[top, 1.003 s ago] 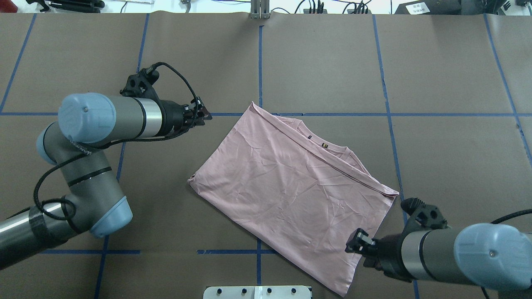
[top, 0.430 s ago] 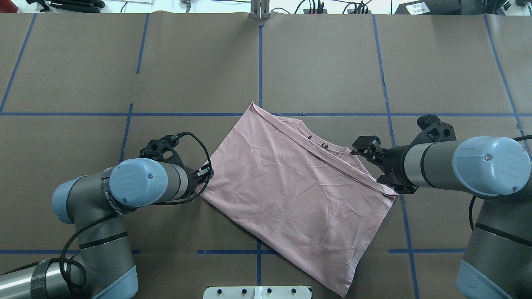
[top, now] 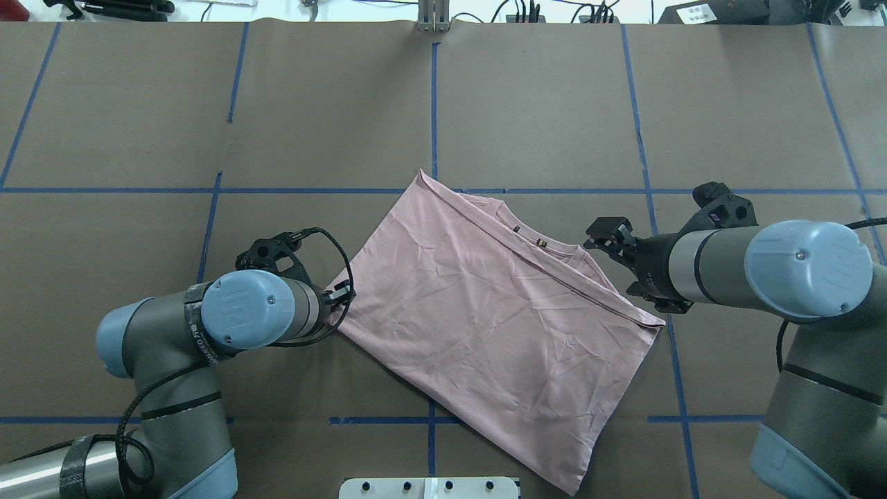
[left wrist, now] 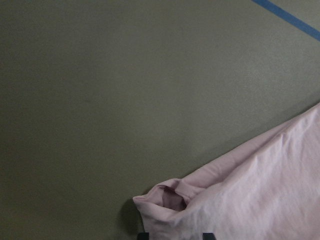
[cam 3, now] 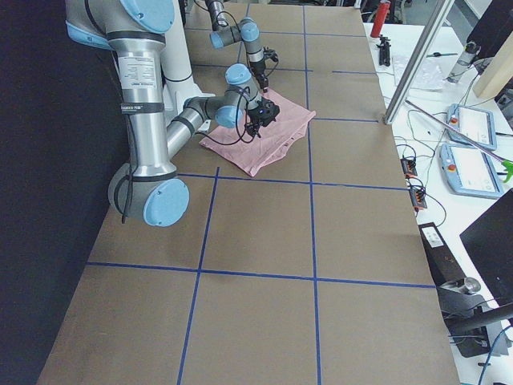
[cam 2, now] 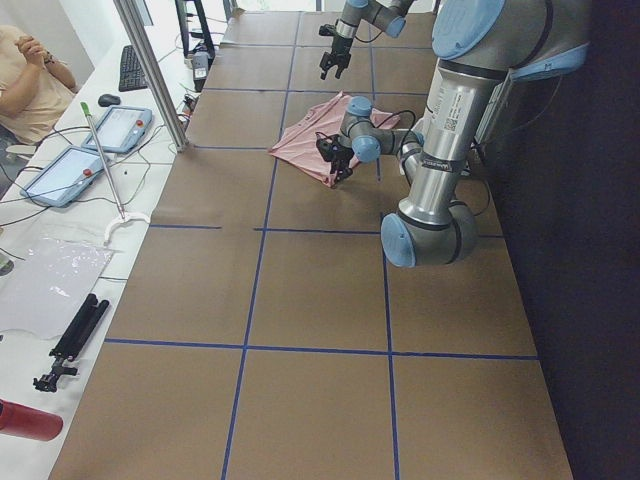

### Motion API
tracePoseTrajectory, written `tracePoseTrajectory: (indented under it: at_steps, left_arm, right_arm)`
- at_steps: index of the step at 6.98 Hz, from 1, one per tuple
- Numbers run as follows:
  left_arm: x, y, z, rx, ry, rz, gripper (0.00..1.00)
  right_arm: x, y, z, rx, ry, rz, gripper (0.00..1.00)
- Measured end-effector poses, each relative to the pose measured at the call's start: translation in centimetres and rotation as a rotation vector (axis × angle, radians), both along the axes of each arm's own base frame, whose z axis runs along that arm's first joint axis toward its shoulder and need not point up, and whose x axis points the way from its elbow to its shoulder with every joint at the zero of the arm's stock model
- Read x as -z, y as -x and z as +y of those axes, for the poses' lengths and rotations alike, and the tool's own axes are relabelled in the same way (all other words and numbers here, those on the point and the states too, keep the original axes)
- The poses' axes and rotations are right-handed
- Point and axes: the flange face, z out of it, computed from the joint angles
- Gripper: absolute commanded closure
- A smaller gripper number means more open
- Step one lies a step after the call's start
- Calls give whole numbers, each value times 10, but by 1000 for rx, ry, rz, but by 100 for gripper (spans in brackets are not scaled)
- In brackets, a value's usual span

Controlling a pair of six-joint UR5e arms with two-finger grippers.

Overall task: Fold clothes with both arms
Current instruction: 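Grasp the shirt's folded edges with left and right grippers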

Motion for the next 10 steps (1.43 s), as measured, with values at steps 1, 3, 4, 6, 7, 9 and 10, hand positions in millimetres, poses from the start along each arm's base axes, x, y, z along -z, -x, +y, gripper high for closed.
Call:
tracePoseTrajectory:
  at_steps: [1, 3, 4, 6, 7, 9, 10]
  left_arm:
    - [-3, 0, -2, 12, -10, -14, 69]
    - [-6, -2, -4, 21, -19, -28, 100]
    - [-7, -3, -5, 23, -20, -30, 100]
    - [-4, 3, -10, 40, -32, -29, 100]
    - [-5, 10, -20, 53, -58, -39, 100]
    - [-15, 33, -70, 84, -164, -80, 100]
    - [-18, 42, -115, 147, -223, -56, 100]
  right_arm:
    - [-1, 1, -1, -1, -1, 4, 0]
    - [-10, 8, -4, -6, 1, 25, 0]
    - [-13, 12, -8, -14, -1, 36, 0]
    - [-19, 17, -10, -18, 0, 48, 0]
    - [-20, 17, -11, -23, 0, 53, 0]
    - [-14, 12, -12, -43, -16, 45, 0]
    - [-7, 6, -12, -58, -31, 35, 0]
